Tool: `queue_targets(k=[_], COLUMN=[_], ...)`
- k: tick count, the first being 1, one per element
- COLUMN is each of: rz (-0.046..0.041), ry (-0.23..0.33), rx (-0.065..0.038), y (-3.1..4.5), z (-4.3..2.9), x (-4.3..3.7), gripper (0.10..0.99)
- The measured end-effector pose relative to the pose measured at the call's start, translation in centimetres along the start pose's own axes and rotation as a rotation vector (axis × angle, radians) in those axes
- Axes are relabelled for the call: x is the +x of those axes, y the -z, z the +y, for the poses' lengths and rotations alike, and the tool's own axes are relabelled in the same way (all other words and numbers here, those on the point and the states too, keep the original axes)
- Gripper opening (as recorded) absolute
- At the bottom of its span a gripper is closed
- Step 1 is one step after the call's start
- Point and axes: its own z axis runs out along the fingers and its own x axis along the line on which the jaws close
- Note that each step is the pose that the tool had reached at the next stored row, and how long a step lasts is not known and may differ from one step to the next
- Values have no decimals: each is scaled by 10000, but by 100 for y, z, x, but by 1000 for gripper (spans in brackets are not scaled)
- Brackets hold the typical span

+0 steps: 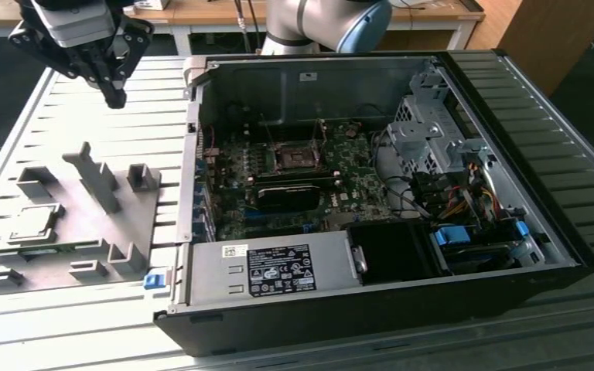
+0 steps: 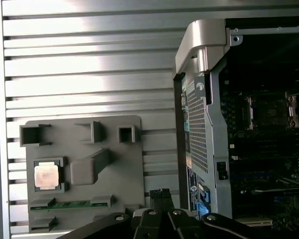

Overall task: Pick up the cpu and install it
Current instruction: 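Reach for the cpu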

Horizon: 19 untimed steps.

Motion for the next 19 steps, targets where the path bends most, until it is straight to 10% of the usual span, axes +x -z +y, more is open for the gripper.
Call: queue_targets(k=[19], rz=[0], ry=[0], rx=[0], y=[1], z=[-11], x=[148], gripper=[106])
